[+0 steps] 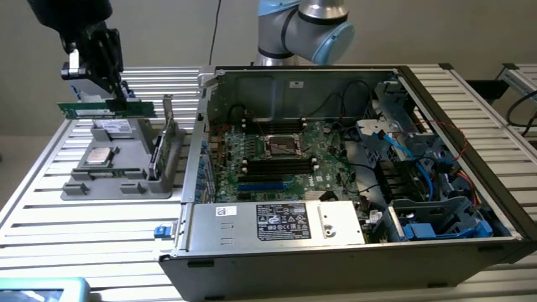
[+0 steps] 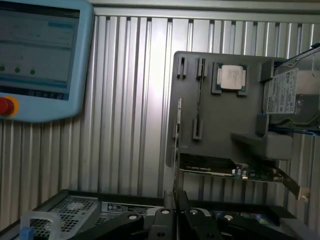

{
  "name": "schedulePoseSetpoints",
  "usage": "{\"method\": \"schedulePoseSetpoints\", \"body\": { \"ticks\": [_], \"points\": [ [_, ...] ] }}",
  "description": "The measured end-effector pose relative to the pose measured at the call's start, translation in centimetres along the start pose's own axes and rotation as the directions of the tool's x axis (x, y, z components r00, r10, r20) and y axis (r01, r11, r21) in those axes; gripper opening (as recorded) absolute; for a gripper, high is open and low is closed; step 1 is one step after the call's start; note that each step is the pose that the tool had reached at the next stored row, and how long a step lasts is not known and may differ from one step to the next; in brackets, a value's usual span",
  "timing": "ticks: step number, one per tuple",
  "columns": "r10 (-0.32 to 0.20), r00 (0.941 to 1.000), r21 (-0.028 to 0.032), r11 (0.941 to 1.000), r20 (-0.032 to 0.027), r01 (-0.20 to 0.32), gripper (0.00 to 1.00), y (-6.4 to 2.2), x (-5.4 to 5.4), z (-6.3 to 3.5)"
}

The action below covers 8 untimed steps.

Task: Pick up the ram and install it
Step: 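Pick up the ram and move it above insertion slot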

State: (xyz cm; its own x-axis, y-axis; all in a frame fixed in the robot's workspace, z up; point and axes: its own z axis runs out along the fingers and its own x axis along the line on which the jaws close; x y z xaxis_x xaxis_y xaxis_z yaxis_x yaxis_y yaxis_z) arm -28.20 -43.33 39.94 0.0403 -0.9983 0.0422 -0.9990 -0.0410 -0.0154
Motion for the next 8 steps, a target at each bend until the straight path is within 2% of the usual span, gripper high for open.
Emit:
{"method": "schedulePoseSetpoints", "body": {
  "ticks": [5, 8],
  "points": [
    [0.0, 1.0, -0.0002, 1.0, 0.0004, 0.0, 0.13, -2.22, 0.3, -1.78],
    [0.0, 1.0, -0.0004, 1.0, 0.0004, 0.0, 0.13, -3.57, 0.3, -2.28]
  ]
}}
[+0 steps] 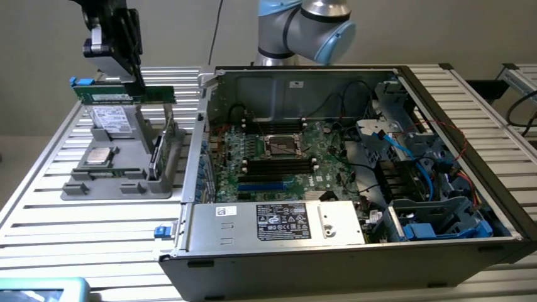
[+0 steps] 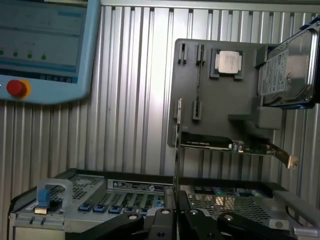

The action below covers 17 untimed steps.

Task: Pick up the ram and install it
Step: 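Pick up the ram and move it above insertion slot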

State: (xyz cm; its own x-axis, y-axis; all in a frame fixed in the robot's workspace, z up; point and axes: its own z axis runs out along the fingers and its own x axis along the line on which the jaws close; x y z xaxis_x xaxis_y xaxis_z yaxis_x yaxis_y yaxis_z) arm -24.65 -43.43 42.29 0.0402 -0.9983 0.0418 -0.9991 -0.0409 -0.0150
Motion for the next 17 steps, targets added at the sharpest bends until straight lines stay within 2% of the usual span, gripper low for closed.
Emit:
{"method": "schedulePoseSetpoints", "body": {
  "ticks": [17],
  "points": [
    [0.0, 1.0, -0.0011, 1.0, 0.0, 0.0, 0.13, -7.73, 0.3, 0.06]
  ]
}}
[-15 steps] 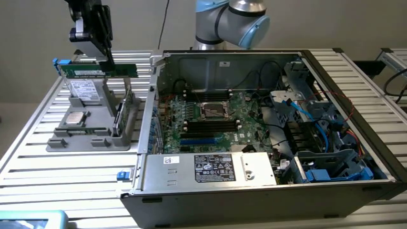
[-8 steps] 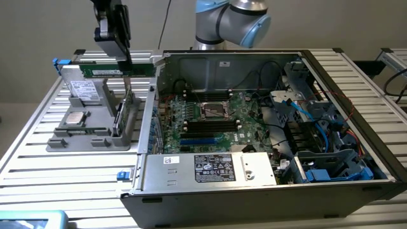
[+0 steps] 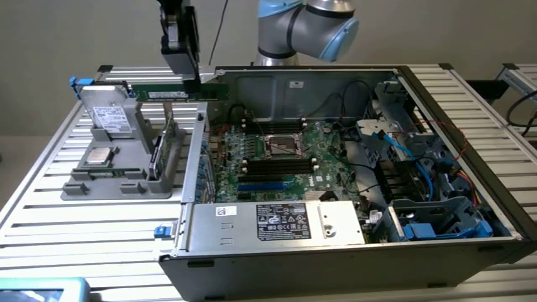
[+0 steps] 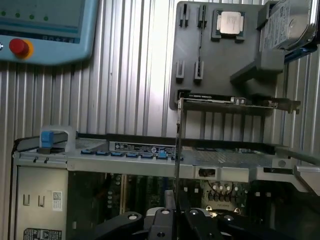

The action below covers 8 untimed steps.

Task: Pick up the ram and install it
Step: 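Pick up the ram and move it above insertion slot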

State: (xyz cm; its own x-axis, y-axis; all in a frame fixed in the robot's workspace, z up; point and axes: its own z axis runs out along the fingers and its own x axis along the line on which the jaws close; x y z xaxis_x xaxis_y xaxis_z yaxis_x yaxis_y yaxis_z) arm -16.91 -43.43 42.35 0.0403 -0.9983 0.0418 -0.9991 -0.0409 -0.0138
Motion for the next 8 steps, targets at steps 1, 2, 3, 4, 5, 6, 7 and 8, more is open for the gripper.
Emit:
{"method": "schedulePoseSetpoints", "body": {
  "ticks": [1, 2, 3, 4, 5, 6, 7, 8],
  "points": [
    [0.0, 1.0, -0.0003, 1.0, -0.0001, 0.0, 0.13, -0.45, 0.0, 0.02],
    [0.0, 1.0, -0.0004, 1.0, -0.0002, 0.0, 0.13, -0.9, 0.0, 0.05],
    [0.0, 1.0, -0.0005, 1.0, -0.0006, 0.0, 0.13, -1.36, 0.1, 0.08],
    [0.0, 1.0, -0.0008, 1.0, -0.0012, 0.0, 0.13, -1.81, 0.1, 0.11],
    [0.0, 1.0, -0.0008, 1.0, -0.0021, 0.0, 0.13, -2.26, 0.1, 0.15],
    [0.0, 1.0, -0.0008, 1.0, -0.003, 0.0, 0.13, -2.71, 0.1, 0.2],
    [0.0, 1.0, -0.0008, 1.0, -0.0042, 0.0, 0.13, -3.19, 0.1, 0.25],
    [0.0, 1.0, -0.0008, 1.0, -0.005, 0.0, 0.13, -3.63, 0.1, 0.3]
  ]
}}
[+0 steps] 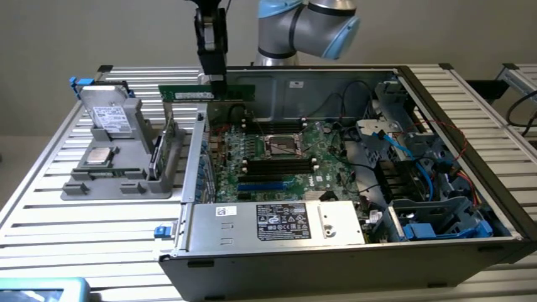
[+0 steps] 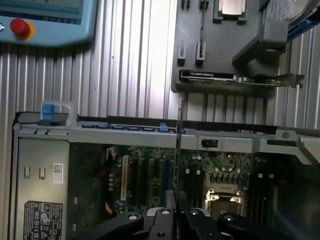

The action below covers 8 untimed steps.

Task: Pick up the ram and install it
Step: 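Pick up the ram and move it above insertion slot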

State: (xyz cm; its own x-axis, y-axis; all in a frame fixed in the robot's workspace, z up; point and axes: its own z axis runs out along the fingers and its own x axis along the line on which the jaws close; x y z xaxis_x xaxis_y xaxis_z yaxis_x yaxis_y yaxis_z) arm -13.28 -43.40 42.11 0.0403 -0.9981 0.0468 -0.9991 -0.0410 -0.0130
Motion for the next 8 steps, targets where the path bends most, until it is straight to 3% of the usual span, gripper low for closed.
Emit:
{"method": "schedulePoseSetpoints", "body": {
  "ticks": [8],
  "points": [
    [0.0, 0.9999, -0.0005, 1.0, -0.012, 0.0, 0.13, -3.68, -0.8, 0.44]
  ]
}}
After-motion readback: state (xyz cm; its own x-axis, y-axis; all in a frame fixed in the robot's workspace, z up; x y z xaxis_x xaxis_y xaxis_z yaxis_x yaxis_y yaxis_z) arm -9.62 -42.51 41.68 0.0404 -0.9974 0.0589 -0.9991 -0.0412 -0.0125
